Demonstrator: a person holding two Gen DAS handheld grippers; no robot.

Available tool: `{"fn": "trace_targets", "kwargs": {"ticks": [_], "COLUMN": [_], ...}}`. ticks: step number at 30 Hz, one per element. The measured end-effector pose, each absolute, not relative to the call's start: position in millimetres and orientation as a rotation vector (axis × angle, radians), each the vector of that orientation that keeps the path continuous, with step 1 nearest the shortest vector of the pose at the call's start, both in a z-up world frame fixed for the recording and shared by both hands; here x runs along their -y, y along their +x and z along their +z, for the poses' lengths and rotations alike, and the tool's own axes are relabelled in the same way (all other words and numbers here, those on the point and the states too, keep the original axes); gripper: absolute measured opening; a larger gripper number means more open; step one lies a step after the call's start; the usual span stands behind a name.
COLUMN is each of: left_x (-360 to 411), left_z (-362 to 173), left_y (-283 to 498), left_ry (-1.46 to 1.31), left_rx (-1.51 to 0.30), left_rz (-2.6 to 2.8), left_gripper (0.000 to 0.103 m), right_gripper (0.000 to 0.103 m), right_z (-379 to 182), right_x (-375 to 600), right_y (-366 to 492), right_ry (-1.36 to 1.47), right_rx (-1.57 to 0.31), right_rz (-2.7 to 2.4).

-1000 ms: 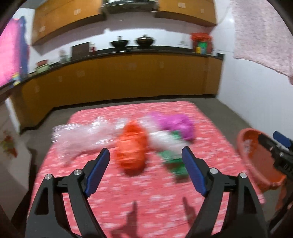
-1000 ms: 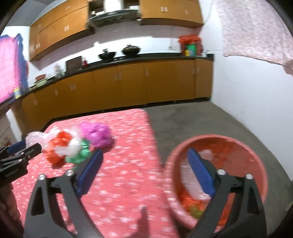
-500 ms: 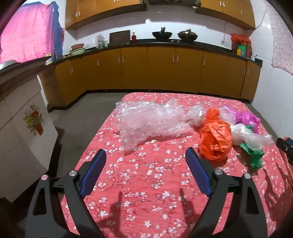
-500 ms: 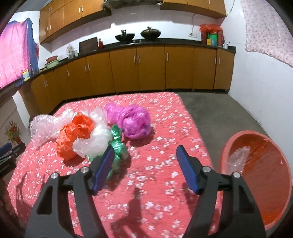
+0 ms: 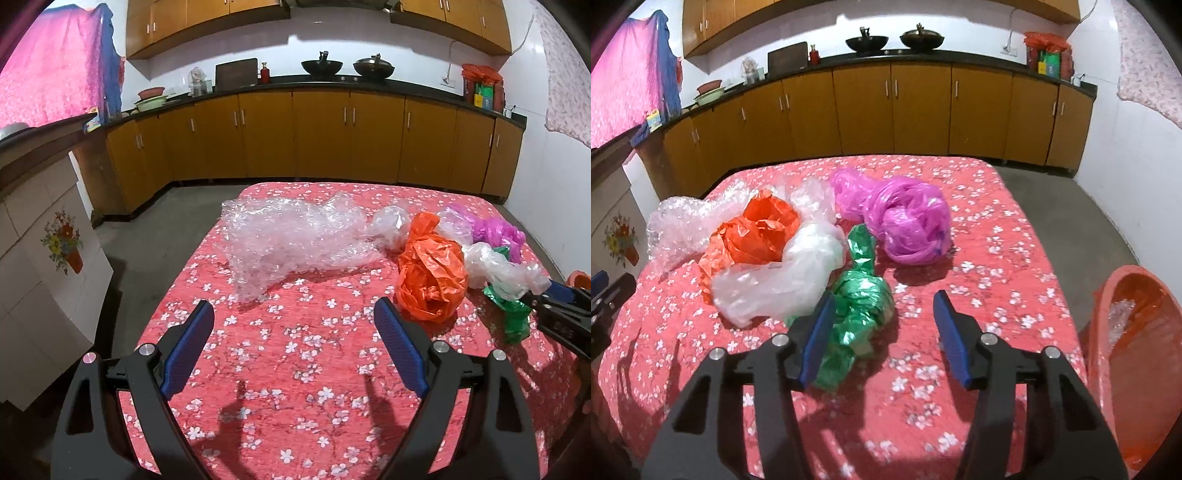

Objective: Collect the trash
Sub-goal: 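Move both grippers back over the bed toward the remaining bags, then grasp the orange bag with the left gripper while the right grasps the green bag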

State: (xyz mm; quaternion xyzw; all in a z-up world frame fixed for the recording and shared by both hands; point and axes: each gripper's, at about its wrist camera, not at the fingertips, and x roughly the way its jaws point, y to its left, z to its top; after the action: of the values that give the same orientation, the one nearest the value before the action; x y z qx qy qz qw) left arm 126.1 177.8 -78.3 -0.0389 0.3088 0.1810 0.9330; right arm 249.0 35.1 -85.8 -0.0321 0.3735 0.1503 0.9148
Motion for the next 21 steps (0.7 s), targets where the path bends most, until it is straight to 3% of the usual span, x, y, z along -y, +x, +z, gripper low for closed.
{"fn": "trace_targets", "kwargs": {"ticks": [3,5,8,21], "left_x": [-175.6,-173.2,-165.5,-118.9], "left_z": [-76.5,-74.7,-71.6,-71.7], "left_y": [129.3,131.6,137.2,192.1], "left_ry": [-0.095,-0.102,-0.103,-0.092], "left_rx": [-0.629,-0.625,-0.62,-0.661], "left_rz": [0.358,0.346,0.317,0.197], "left_gripper": [0.088,0.088,0.088,0.091], "right_gripper": [0.054,0.035,0.026,0.025], "right_z": [-89.6,-92.8,-95.4,-87.2], "right_x": [-41.1,-42.7,-40.2,14.7], "right_y": [253.6,256.8,256.9,236.3], "right_ry": [-0.084,-0.089,-0.087,-0.055], "right_rx": [-0.784,-0.806,-0.827,-0.801], "right_rz": [0.316,0.327,0.341,0.26]}}
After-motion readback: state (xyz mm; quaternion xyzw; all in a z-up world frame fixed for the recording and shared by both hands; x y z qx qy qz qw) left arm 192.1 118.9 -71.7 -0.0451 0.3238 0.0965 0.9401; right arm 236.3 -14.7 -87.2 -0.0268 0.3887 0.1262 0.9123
